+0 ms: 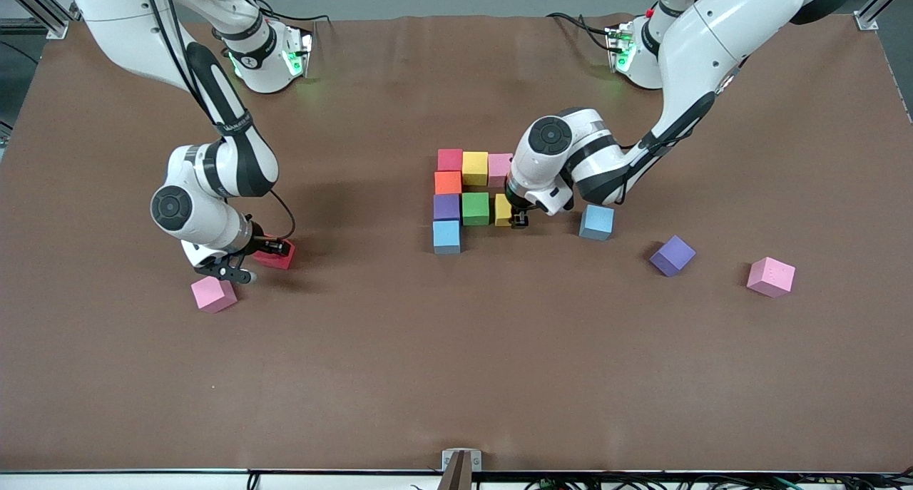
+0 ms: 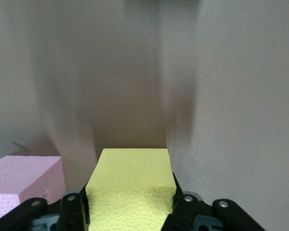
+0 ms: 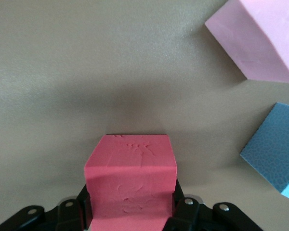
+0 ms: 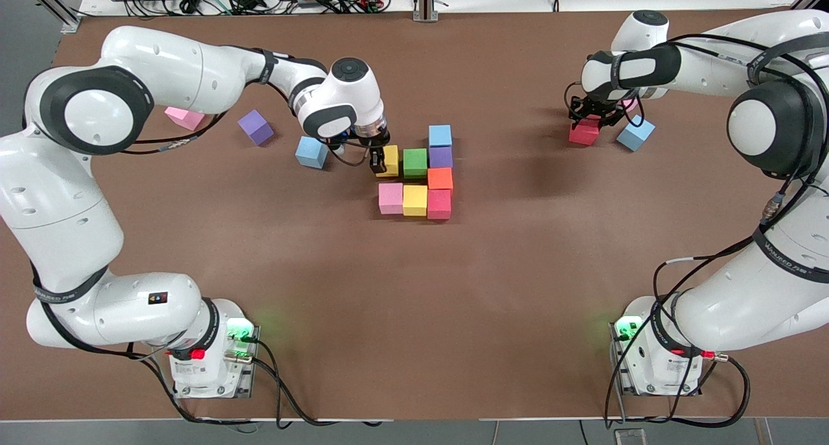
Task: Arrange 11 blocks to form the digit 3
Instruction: 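Set red below blue while the left gripper places yellow beside green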
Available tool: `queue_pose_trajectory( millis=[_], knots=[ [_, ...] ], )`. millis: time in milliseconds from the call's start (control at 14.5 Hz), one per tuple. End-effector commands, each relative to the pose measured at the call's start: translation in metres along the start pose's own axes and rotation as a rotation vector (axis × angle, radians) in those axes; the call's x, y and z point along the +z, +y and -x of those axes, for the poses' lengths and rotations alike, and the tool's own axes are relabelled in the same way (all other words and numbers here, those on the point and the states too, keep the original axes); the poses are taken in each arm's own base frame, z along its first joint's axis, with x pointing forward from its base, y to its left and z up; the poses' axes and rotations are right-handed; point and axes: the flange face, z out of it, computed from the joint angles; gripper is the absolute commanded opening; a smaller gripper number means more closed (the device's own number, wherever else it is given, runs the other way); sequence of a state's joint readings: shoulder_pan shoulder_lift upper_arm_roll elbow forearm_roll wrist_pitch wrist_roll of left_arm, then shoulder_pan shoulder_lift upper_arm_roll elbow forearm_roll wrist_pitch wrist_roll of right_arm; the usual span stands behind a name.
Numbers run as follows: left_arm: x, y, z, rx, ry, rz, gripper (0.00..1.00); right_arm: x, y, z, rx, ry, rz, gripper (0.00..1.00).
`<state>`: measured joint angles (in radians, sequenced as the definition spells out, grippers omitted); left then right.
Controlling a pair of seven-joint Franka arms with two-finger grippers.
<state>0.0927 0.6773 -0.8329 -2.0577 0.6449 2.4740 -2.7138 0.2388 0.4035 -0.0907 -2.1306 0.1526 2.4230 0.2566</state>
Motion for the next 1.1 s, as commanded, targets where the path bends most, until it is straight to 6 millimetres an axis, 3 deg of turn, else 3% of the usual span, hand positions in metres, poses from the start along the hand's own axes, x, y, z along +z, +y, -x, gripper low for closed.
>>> queue_pose_trajectory(
  millis=[0,206,344,756,1032],
  knots=[
    [0.001,0.002,0.005,-0.032,-0.004,0.021,0.14,-0.02,-0.017,-0.005,-0.023,-0.002,-0.016,0.25],
    [0.002,0.003,0.008,-0.031,-0.008,0.021,0.15,-0.071,-0.063,-0.021,-0.08,0.0,-0.027,0.26],
    [0.006,0.003,0.01,-0.028,-0.002,0.021,0.15,-0.084,-0.106,-0.027,-0.133,0.006,-0.026,0.26],
    [0.01,0.002,0.012,-0.027,0.008,0.024,0.16,-0.084,-0.24,-0.022,-0.235,0.055,-0.031,0.26],
    [0.008,0.005,0.013,-0.029,0.004,0.027,0.22,-0.076,-0.308,-0.002,-0.334,0.098,-0.039,0.26]
  ],
)
